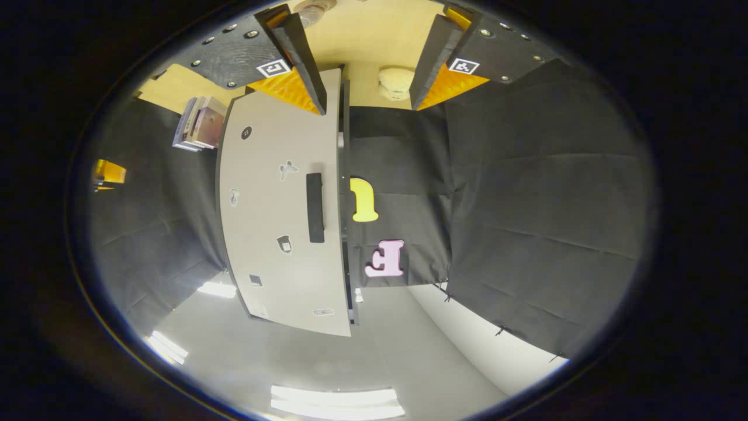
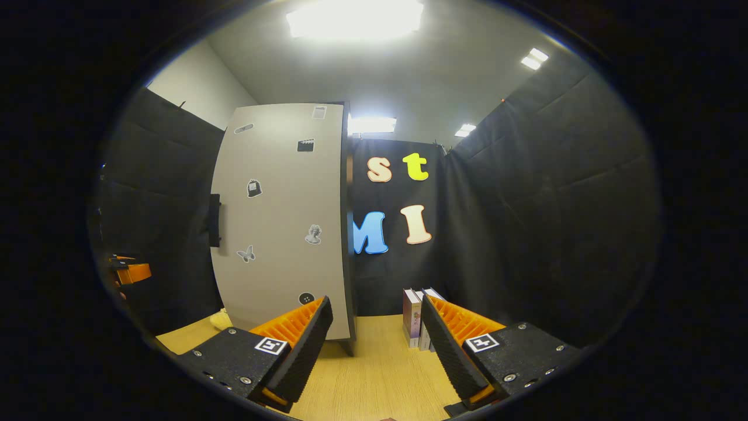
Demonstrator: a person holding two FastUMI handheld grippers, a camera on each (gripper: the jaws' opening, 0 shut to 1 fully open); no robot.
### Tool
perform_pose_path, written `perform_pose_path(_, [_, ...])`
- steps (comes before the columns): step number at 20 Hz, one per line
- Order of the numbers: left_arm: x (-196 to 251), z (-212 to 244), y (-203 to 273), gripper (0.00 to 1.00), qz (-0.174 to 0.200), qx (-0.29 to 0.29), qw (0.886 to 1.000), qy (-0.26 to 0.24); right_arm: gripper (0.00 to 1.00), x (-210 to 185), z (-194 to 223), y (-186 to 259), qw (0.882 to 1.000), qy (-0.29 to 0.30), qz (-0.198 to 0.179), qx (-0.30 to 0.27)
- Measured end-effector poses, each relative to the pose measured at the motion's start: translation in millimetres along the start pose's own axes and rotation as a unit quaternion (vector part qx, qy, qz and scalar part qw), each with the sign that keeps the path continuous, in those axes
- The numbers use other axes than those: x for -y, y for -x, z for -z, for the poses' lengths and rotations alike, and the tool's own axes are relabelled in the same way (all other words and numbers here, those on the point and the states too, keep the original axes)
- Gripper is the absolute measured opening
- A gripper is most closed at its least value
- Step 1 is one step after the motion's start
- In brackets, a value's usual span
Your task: Open the cabinet door with the right hand, grasp the bottle in the cabinet with the left hand and place it on the coaster, then close the cabinet door with the right hand.
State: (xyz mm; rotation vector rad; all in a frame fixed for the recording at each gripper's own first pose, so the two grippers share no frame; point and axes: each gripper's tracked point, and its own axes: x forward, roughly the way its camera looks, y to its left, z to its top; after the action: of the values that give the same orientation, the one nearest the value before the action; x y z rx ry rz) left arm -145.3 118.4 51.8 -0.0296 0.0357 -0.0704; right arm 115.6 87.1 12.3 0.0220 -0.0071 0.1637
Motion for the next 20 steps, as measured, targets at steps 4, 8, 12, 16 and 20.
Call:
perform_pose_path(4, [-6.8, 3.0, 0.0, 0.82, -0.006, -0.002, 1.000, 0.002, 0.94, -3.5, 3.0, -1.9, 1.000, -0.006, 0.002, -0.003])
perform_pose_path(8, [-10.1, 5.7, -1.0, 0.82, -0.009, -0.002, 1.000, -0.001, 0.95, -6.2, 1.0, -3.9, 1.000, -0.009, 0.003, -0.001])
perform_pose_path(12, [-12.8, 6.3, -2.9, 0.87, -0.010, 0.000, 1.000, -0.001, 0.94, -10.0, -0.1, -6.2, 1.000, -0.005, 0.002, 0.002])
perform_pose_path(16, [-15.2, 11.0, -2.4, 0.87, -0.014, -0.001, 1.000, -0.001, 0.95, -13.0, 1.2, -7.9, 1.000, -0.004, -0.001, 0.000])
perform_pose_path(20, [-15.9, 12.2, -5.3, 0.82, -0.015, 0.000, 1.000, -0.004, 0.94, -13.8, 1.2, -9.7, 1.000, -0.004, 0.000, 0.000])
